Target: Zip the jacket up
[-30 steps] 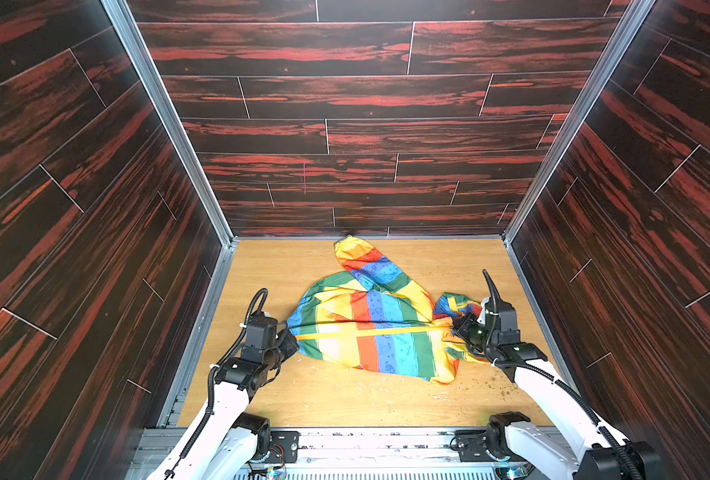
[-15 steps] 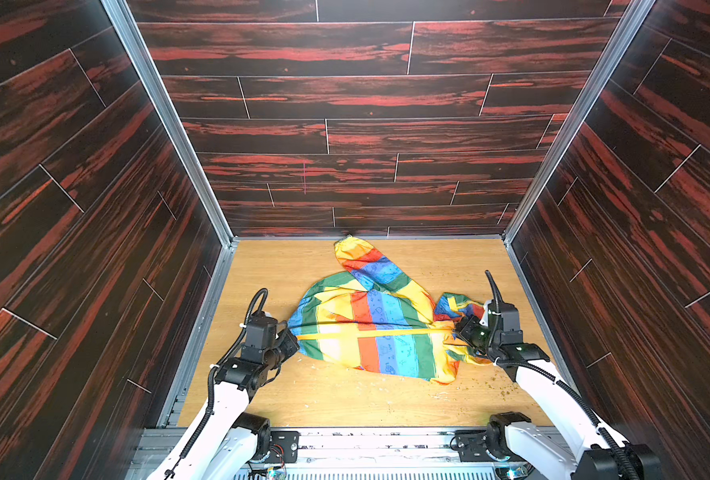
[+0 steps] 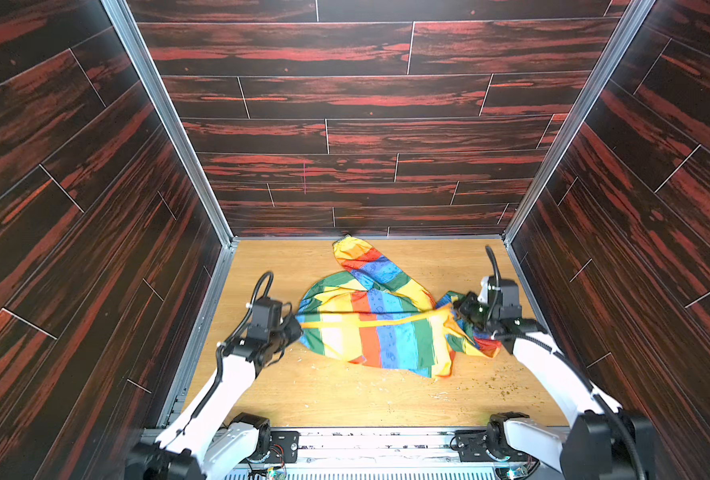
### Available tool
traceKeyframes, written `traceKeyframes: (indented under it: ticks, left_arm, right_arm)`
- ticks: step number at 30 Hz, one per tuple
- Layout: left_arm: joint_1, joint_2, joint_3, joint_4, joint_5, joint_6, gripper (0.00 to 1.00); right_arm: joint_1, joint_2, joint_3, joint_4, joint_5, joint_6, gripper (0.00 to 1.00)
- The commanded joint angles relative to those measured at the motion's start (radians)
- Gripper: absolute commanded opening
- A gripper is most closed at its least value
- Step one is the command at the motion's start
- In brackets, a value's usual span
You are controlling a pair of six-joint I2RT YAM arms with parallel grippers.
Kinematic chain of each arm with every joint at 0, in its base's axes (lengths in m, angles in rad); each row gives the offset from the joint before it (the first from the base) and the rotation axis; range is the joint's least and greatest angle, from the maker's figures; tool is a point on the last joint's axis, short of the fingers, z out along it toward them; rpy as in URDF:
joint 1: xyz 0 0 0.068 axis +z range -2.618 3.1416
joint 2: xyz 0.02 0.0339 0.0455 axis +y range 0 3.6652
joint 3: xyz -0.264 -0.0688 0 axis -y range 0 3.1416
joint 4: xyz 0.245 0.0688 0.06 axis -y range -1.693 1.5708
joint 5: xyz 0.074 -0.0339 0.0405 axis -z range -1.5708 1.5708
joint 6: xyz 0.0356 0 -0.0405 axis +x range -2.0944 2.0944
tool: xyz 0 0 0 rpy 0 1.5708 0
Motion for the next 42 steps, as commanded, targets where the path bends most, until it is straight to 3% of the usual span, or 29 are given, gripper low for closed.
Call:
traceKeyframes:
  ticks: [1,6,8,10,13,17,20,30,34,42]
  left_arm:
    - [0.013,0.145,0.208,0.066,0.022,0.070,0.00]
    - [0.045,0.453,0.687,0.011,0.072,0.112,0.00]
    - [0.063,0.562,0.922,0.001,0.171,0.135,0.00]
    - [0.067,0.612,1.098,-0.013,0.228,0.151,0.00]
    - [0.067,0.593,1.190,0.026,0.240,0.188,0.00]
    - [0.067,0.479,1.048,0.108,0.212,0.205,0.00]
    - [0.068,0.390,0.834,0.167,0.191,0.177,0.00]
    - [0.069,0.185,0.145,0.321,0.083,0.029,0.00]
    - [0.070,0.131,0.018,0.290,0.060,0.023,0.00]
    - [0.071,0.032,-0.076,0.158,0.017,0.044,0.00]
  right_arm:
    - [-0.029,0.108,0.166,0.052,-0.031,-0.026,0.00]
    - [-0.126,0.335,0.499,0.121,-0.232,0.040,0.00]
    - [-0.174,0.395,0.603,0.233,-0.363,0.123,0.00]
    - [-0.209,0.416,0.669,0.371,-0.439,0.201,0.00]
    - [-0.227,0.401,0.725,0.553,-0.535,0.235,0.00]
    - [-0.228,0.356,0.701,0.601,-0.604,0.197,0.00]
    - [-0.228,0.322,0.602,0.566,-0.622,0.167,0.00]
    - [-0.229,0.122,0.012,0.462,-0.566,0.049,0.00]
    - [-0.229,0.095,-0.138,0.438,-0.574,0.014,0.00]
    - [-0.226,0.076,-0.231,0.287,-0.555,-0.073,0.00]
